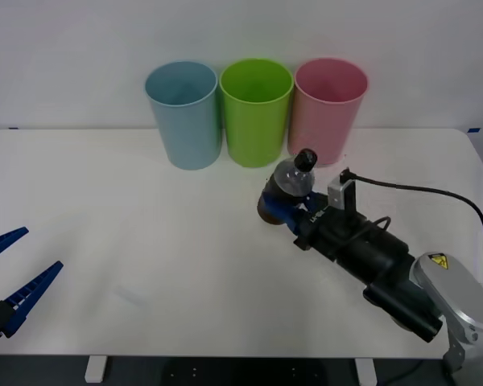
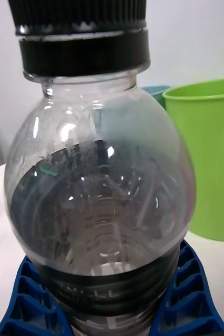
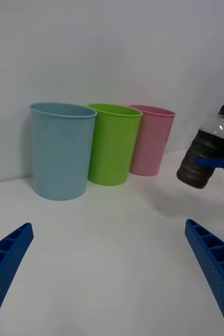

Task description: Grasp the object on the table and drop it into the matching bin: aluminum can to the light blue bin, PET bottle to the pink bin.

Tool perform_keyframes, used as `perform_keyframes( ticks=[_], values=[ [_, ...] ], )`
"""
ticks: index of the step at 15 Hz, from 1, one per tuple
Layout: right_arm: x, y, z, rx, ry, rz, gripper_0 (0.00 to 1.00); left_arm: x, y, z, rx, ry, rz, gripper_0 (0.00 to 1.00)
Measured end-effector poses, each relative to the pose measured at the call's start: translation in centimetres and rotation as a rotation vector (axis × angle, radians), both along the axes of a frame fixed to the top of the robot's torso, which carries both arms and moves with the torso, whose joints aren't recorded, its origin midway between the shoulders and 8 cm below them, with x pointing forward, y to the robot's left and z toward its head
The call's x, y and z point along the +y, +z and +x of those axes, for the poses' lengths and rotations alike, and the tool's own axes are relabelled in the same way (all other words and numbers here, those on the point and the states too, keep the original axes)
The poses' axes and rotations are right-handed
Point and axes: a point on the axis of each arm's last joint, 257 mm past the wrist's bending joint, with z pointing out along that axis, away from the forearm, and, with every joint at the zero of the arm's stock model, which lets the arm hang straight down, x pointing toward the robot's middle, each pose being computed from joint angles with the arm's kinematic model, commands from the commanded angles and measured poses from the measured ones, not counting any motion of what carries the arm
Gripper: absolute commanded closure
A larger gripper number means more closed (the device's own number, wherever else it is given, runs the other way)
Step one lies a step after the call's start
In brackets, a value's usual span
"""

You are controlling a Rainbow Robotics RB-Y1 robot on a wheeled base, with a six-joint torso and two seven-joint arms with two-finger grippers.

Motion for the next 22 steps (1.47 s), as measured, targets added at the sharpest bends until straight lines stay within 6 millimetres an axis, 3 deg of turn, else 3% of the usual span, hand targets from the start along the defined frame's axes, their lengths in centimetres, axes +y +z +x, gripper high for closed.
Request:
perform_keyframes(
  ticks=[6, 14, 18, 22],
  values=[
    [-4.7, 5.6, 0.9, -0.004, -0.053, 0.110, 1.00, 0.0, 0.0, 0.0, 0.000, 0.000, 0.000, 0.00],
    [-7.2, 13.4, 1.6, -0.068, -0.063, 0.155, 1.00, 0.0, 0.0, 0.0, 0.000, 0.000, 0.000, 0.00],
    [-8.3, 15.9, 3.9, -0.106, -0.087, 0.122, 1.00, 0.0, 0.0, 0.0, 0.000, 0.000, 0.000, 0.00],
    [-9.8, 17.8, 8.6, -0.117, -0.126, 0.089, 1.00, 0.0, 0.0, 0.0, 0.000, 0.000, 0.000, 0.00]
  ],
)
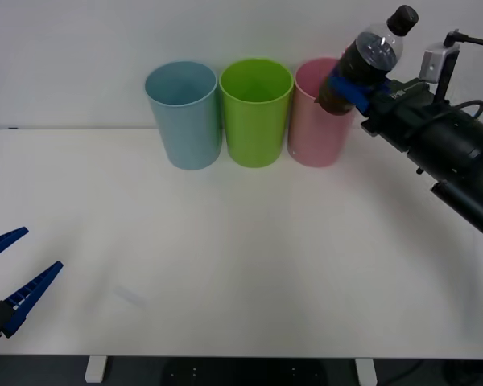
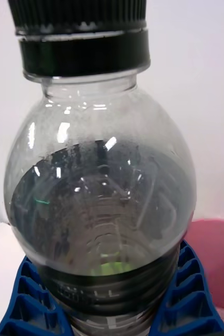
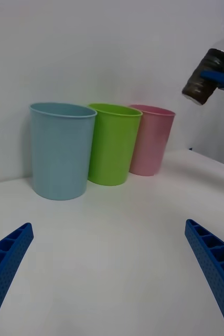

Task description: Grasp the object on the table and drop it into the matching bin: aluminum can to the light blue bin, PET bottle to the pink bin.

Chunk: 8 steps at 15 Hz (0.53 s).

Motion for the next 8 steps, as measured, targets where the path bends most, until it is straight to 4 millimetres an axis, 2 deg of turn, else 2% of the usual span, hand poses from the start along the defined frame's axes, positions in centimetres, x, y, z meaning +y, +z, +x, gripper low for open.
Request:
perform_keyframes(
  ticks=[3, 8],
  values=[
    [-1.0, 1.0, 3.6, 0.008, -0.039, -0.016, 1.00, 0.0, 0.0, 0.0, 0.000, 0.000, 0.000, 0.00],
    [-1.7, 1.6, 8.2, 0.034, -0.095, -0.040, 1.00, 0.0, 0.0, 0.0, 0.000, 0.000, 0.000, 0.00]
  ],
)
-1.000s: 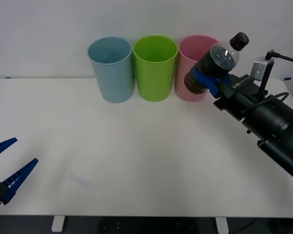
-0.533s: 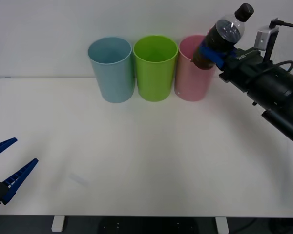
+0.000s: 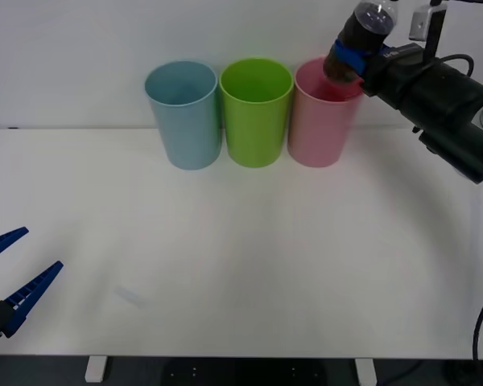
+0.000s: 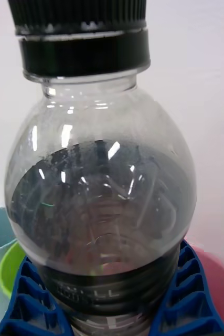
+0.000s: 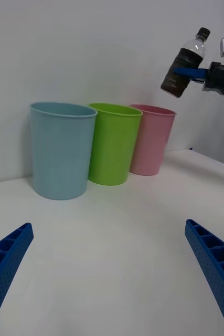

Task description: Grasp the object on the table and drop it into the matching bin: aluminum can to the light blue bin, PET bottle to the pink bin.

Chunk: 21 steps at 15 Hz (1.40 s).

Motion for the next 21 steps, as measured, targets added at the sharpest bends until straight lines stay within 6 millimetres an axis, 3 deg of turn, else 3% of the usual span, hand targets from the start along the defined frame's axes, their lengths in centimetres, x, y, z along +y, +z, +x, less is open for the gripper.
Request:
perform_keyframes(
  ticks=[7, 10, 12, 13, 14, 15, 21],
  values=[
    [0.4, -0.6, 5.2, 0.057, -0.093, -0.007, 1.00, 0.0, 0.0, 0.0, 0.000, 0.000, 0.000, 0.00],
    [0.4, -0.8, 6.5, 0.079, -0.117, -0.011, 1.00, 0.0, 0.0, 0.0, 0.000, 0.000, 0.000, 0.00],
    [0.4, -0.9, 6.6, 0.080, -0.121, -0.014, 0.93, 0.0, 0.0, 0.0, 0.000, 0.000, 0.000, 0.00],
    [0.4, -0.9, 6.6, 0.079, -0.122, -0.017, 0.62, 0.0, 0.0, 0.0, 0.000, 0.000, 0.000, 0.00],
    [0.5, -1.0, 6.6, 0.077, -0.122, -0.024, 0.04, 0.0, 0.0, 0.0, 0.000, 0.000, 0.000, 0.00],
    [0.6, -1.1, 6.7, 0.074, -0.124, -0.035, 0.00, 0.0, 0.0, 0.0, 0.000, 0.000, 0.000, 0.00],
    [0.6, -1.1, 6.6, 0.050, -0.124, -0.078, 0.00, 0.0, 0.0, 0.0, 0.000, 0.000, 0.000, 0.00]
  ],
)
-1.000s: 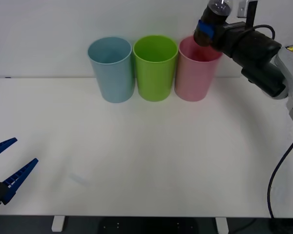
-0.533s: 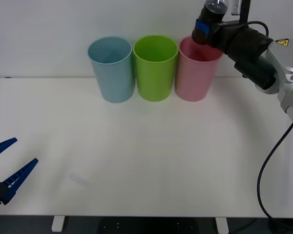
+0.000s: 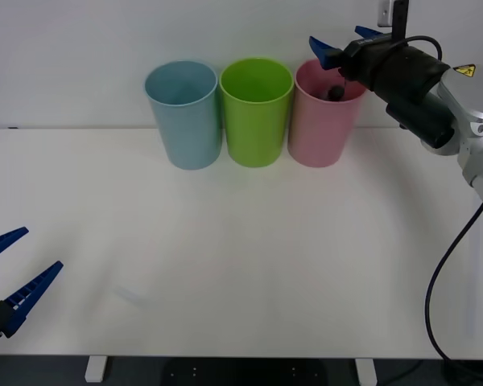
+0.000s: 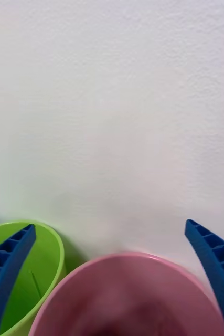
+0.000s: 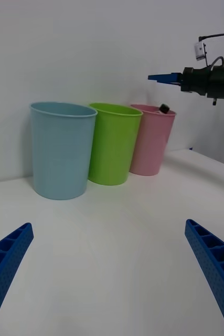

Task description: Grasp the object on the table and drop it into the matching bin: aluminum can to the light blue bin, PET bottle to the pink bin.

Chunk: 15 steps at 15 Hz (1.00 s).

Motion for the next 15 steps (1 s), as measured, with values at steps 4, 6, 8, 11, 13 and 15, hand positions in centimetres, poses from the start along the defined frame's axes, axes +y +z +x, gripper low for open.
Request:
perform_keyframes(
  ticks=[4, 6, 8, 11, 13, 15],
  values=[
    [-0.6, -0.5, -1.0, -0.018, 0.007, -0.007, 0.00, 0.0, 0.0, 0.0, 0.000, 0.000, 0.000, 0.00],
    [-0.7, -0.5, -2.4, -0.047, 0.022, -0.010, 0.00, 0.0, 0.0, 0.0, 0.000, 0.000, 0.000, 0.00],
    [-0.6, -0.7, -4.1, -0.073, 0.041, -0.023, 0.00, 0.0, 0.0, 0.0, 0.000, 0.000, 0.000, 0.00],
    [-0.9, -1.6, -7.2, -0.100, 0.065, -0.038, 0.00, 0.0, 0.0, 0.0, 0.000, 0.000, 0.000, 0.00],
    [-1.2, -2.5, -9.7, -0.110, 0.090, -0.050, 0.00, 0.0, 0.0, 0.0, 0.000, 0.000, 0.000, 0.00],
    [-1.4, -3.7, -12.3, -0.112, 0.129, -0.070, 0.00, 0.0, 0.0, 0.0, 0.000, 0.000, 0.000, 0.00]
  ],
)
